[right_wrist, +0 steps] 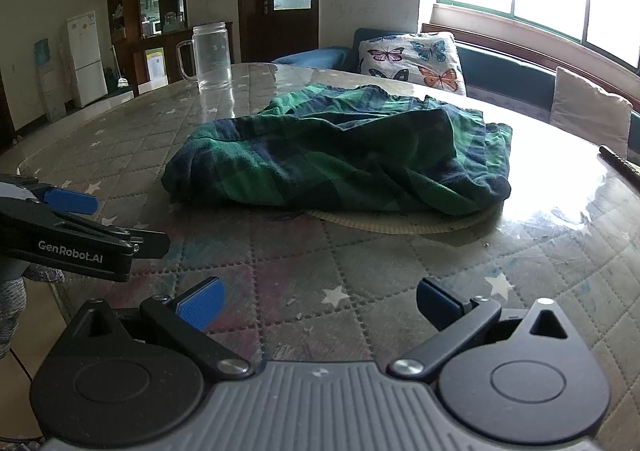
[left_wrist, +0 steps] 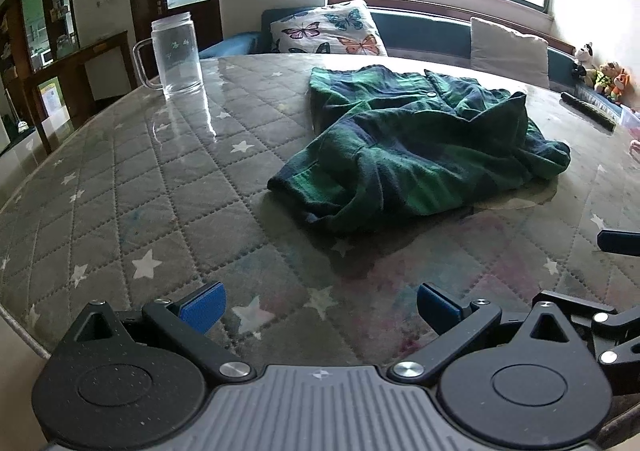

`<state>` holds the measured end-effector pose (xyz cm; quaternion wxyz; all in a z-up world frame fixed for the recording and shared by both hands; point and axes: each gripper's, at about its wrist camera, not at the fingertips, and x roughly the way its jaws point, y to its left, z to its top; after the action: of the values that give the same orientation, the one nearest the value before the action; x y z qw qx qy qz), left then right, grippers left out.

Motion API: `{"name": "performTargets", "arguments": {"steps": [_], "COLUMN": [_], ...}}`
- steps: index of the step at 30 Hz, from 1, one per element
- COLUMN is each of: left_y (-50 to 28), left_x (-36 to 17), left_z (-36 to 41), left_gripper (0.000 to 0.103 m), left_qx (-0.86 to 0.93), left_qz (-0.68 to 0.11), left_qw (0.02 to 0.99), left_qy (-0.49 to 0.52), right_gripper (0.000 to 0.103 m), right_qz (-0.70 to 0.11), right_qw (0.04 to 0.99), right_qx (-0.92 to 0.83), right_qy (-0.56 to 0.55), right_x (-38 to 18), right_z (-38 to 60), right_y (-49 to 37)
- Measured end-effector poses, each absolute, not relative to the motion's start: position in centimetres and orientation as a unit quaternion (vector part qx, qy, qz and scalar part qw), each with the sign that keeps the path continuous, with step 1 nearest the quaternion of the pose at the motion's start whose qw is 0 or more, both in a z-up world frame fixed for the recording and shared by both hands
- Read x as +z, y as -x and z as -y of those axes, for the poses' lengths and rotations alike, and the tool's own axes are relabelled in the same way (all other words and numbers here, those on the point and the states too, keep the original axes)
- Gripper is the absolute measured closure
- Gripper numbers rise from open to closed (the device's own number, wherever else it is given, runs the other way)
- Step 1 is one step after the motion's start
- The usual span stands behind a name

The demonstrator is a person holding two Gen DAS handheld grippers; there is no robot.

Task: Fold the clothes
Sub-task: 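Move both grippers toward the crumpled plaid shirt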

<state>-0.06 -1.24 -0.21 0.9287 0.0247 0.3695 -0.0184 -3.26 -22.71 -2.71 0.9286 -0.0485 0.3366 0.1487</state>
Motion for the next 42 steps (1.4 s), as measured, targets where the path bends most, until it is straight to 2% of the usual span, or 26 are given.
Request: {"name": "performTargets", "arguments": {"steps": [42], "left_y": [-1.4], "left_x": [0.1], "left_z": [1.4], "left_gripper": [0.0], "left_qx": [-0.028], "left_qz": [-0.373], "left_qw": [0.927], "left_qy": [-0.029], "right_gripper": [0.0], "right_qz": [-0.342], "right_qw": [0.924], "right_qx": [0.161], "right_qy": [0.055], "right_x": [-2.5], "right_z": [22.1], "right_y": [1.6]}}
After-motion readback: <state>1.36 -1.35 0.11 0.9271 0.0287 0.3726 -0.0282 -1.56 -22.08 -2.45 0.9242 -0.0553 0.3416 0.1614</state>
